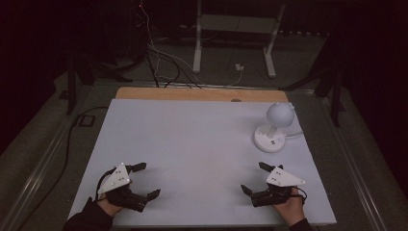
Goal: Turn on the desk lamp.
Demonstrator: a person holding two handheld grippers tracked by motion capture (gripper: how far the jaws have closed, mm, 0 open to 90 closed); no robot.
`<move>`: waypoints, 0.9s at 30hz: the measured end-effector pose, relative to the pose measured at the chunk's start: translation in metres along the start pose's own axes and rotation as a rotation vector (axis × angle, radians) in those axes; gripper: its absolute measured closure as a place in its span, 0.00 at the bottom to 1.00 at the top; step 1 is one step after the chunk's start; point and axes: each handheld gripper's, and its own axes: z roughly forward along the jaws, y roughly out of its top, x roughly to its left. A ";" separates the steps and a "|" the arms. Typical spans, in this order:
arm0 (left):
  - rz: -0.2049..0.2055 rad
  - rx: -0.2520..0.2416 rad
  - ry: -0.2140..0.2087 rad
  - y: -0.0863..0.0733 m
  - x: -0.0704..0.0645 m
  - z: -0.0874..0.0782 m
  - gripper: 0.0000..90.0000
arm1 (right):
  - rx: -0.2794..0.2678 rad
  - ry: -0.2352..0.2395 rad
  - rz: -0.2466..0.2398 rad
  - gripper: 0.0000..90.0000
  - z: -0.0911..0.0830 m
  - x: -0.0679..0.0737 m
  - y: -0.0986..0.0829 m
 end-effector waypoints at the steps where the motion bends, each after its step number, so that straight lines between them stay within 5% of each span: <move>1: 0.000 0.000 0.000 0.000 0.000 0.000 0.00 | 0.000 0.000 0.000 0.00 0.000 0.000 0.000; 27: -0.004 -0.008 -0.014 0.001 -0.002 0.001 0.00 | 0.065 -0.010 -0.036 0.00 -0.004 0.008 0.004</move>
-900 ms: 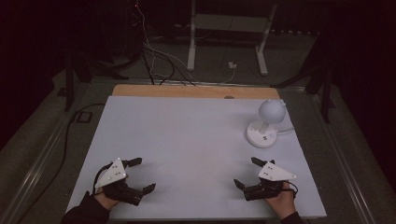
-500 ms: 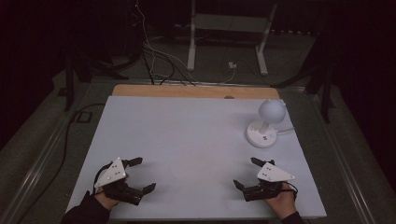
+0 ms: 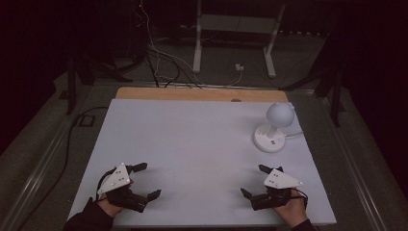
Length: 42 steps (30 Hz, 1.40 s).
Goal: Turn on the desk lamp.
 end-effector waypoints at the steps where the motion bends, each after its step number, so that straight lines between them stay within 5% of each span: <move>1: 0.004 0.004 -0.003 0.000 0.000 0.000 0.00 | -0.002 0.003 0.003 0.00 -0.001 0.001 0.001; 23: -0.009 0.001 -0.001 0.000 0.001 0.000 0.00 | -0.008 0.070 -0.003 0.00 -0.005 0.013 0.024; 42: -0.009 0.002 -0.002 0.000 0.000 0.001 0.00 | -0.068 0.025 0.039 0.00 -0.012 0.001 0.040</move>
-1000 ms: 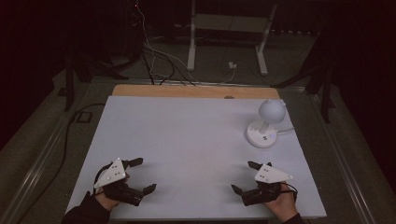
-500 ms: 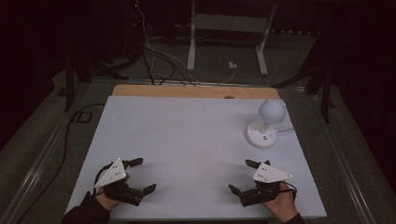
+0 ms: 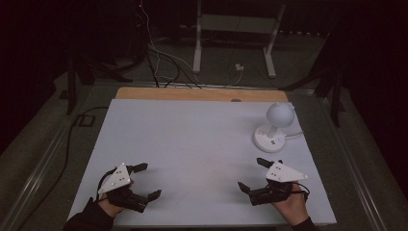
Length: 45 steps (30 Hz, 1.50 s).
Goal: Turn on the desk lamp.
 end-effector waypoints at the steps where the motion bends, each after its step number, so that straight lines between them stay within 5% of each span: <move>1: -0.001 -0.003 -0.001 0.000 0.000 0.000 0.00 | -0.003 -0.008 0.000 0.00 -0.001 -0.001 0.001; 45: -0.005 -0.006 0.003 0.000 0.000 -0.001 0.00 | 0.025 -0.213 0.108 0.00 0.017 -0.054 0.006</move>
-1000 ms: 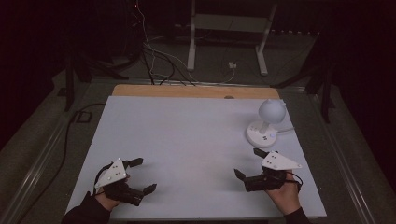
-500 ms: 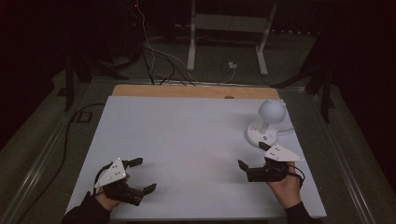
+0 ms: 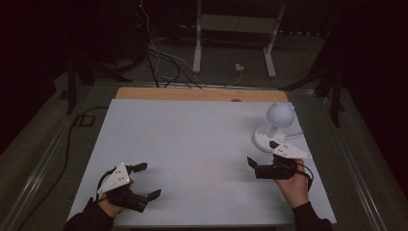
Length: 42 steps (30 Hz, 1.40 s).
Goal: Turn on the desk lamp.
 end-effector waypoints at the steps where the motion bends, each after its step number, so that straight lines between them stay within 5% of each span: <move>1: 0.000 0.000 0.000 0.000 0.000 0.000 0.00 | 0.001 -0.004 0.004 0.00 0.001 -0.001 0.000; 19: -0.003 -0.002 -0.001 0.000 0.000 0.000 0.00 | 0.053 -0.128 0.059 0.00 0.022 -0.018 -0.003; 29: -0.007 -0.001 -0.003 0.000 0.000 0.000 0.00 | 0.040 -0.204 0.168 0.00 0.031 -0.027 -0.004; 42: -0.005 0.000 -0.005 0.000 0.000 0.000 0.00 | 0.089 -0.290 0.242 0.29 0.036 -0.035 -0.002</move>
